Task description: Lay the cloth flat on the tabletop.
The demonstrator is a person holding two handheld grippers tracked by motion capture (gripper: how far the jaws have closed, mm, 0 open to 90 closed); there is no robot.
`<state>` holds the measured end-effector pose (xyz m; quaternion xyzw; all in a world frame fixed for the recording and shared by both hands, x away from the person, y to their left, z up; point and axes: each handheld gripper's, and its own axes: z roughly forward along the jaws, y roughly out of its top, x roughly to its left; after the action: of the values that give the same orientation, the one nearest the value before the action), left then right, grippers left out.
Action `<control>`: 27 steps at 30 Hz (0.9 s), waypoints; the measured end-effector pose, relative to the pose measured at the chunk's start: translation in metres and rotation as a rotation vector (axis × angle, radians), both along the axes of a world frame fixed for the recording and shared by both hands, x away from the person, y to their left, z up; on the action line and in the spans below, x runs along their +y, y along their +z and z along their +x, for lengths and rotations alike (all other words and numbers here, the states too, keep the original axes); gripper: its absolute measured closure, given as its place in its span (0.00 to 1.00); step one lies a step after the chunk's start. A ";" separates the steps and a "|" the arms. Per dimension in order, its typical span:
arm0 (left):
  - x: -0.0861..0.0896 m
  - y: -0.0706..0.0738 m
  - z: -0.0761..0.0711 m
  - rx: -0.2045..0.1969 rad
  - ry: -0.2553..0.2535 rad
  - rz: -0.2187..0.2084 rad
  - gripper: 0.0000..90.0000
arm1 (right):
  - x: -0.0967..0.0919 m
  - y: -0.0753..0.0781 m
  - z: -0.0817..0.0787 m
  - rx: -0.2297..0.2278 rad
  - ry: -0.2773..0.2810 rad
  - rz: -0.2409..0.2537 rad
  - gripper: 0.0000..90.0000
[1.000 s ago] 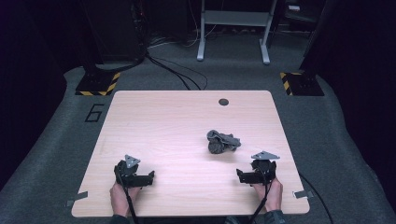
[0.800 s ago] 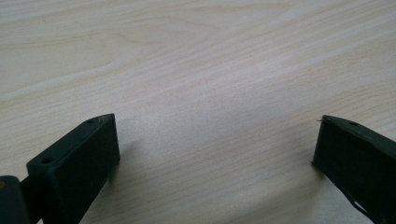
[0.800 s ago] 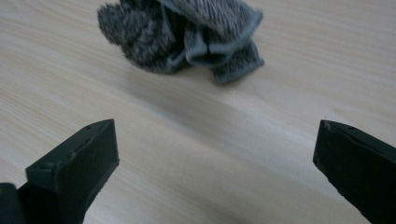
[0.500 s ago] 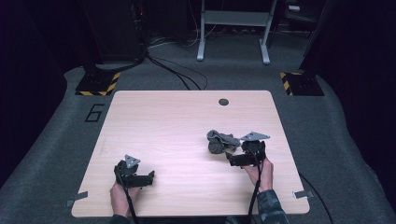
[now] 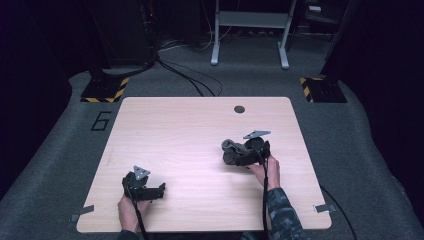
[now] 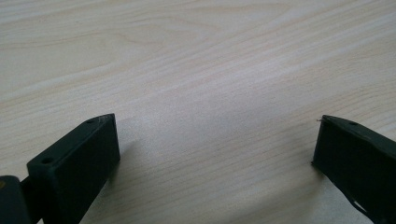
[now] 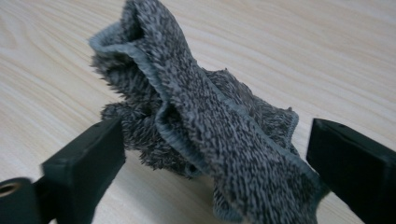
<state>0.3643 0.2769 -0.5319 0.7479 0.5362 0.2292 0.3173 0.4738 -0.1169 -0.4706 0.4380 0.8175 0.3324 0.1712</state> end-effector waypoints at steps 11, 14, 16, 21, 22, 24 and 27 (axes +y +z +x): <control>0.000 0.000 0.000 0.000 -0.002 0.004 0.00 | -0.003 -0.018 0.006 0.032 -0.001 0.049 0.54; 0.000 0.000 0.000 0.000 -0.001 0.001 0.00 | -0.004 -0.018 0.006 0.024 -0.005 0.047 0.71; 0.000 0.000 0.000 0.000 -0.001 0.000 0.00 | -0.004 -0.018 0.007 0.015 -0.012 0.044 0.80; 0.000 0.000 0.000 0.001 -0.001 0.001 0.00 | -0.008 -0.016 0.005 0.008 -0.016 0.066 0.88; 0.000 0.000 0.000 0.000 -0.001 0.001 0.00 | -0.008 -0.015 0.003 0.009 -0.016 0.069 0.88; 0.000 0.000 0.000 0.001 -0.001 0.001 0.00 | -0.008 -0.014 0.002 0.008 -0.018 0.074 0.89; 0.000 0.000 0.000 0.000 -0.001 0.001 0.00 | -0.010 -0.005 -0.005 -0.009 -0.007 0.100 0.89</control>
<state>0.3643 0.2769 -0.5319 0.7482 0.5358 0.2292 0.3172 0.4691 -0.1264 -0.4757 0.4475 0.7975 0.3743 0.1540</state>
